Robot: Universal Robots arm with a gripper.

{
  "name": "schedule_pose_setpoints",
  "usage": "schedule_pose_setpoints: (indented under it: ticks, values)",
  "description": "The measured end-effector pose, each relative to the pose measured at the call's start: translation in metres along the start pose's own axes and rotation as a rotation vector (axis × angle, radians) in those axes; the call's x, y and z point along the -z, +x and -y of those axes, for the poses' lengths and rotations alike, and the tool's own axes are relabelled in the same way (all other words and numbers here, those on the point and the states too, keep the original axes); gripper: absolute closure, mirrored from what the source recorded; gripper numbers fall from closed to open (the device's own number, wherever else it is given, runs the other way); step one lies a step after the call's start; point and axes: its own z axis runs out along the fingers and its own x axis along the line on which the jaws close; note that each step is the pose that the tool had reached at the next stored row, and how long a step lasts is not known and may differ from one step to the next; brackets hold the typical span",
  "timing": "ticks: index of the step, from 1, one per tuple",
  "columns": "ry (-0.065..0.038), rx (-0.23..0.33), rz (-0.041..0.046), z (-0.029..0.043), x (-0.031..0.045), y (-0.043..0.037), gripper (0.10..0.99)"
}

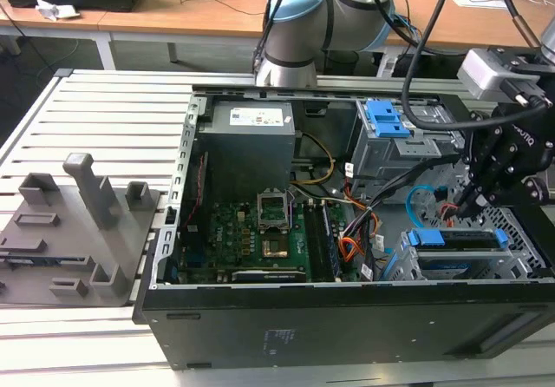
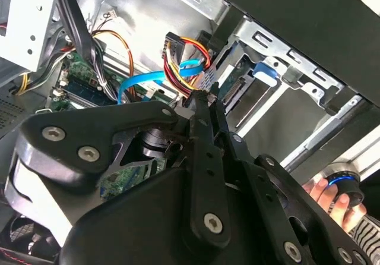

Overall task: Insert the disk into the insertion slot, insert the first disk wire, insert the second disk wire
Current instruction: 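Insert the first disk wire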

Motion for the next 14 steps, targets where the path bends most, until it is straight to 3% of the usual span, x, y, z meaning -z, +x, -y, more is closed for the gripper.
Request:
schedule_pose_setpoints:
  ticks: [9,14]
  values:
    - [0.000,0.000,0.0000,0.0000,-0.0008,0.0203,0.925]
    - [-0.001,0.000,0.0007,0.0028,-0.0049,0.0204,0.925]
